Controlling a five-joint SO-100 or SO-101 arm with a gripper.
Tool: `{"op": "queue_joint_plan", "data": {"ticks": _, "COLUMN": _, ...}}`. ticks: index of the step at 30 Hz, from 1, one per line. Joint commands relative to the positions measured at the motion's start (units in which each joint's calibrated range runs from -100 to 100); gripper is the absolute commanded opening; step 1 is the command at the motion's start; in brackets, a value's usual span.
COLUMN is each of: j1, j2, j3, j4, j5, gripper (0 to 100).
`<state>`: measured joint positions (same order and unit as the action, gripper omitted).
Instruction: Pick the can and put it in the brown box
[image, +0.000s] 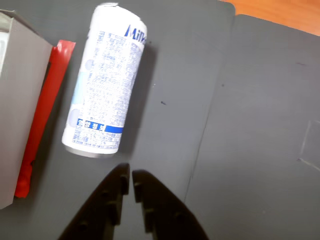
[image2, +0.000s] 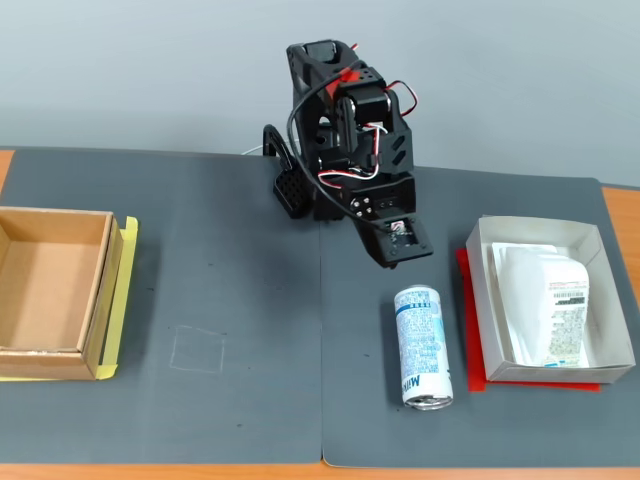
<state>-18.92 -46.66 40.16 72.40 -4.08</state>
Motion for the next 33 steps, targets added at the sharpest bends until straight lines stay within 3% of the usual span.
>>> {"op": "queue_joint_plan", "data": {"ticks": 1, "j1": -0.3, "j2": 2.1, "j3": -3.3, "j4": -0.3, "j5": -3.1, "gripper": 1}}
{"op": "queue_joint_plan", "data": {"ticks": 6, "j1": -1.8, "j2": 8.3, "j3": -4.6, "j4": -0.7, "j5": -6.9, "gripper": 1}}
{"op": "queue_joint_plan", "data": {"ticks": 26, "j1": -7.5, "j2": 39.4, "j3": -31.4, "j4": -0.9, "j5": -6.6, "gripper": 2}}
{"op": "queue_joint_plan", "data": {"ticks": 33, "j1": -9.3, "j2": 43.2, "j3": -32.4, "j4": -1.0, "j5": -6.9, "gripper": 27}}
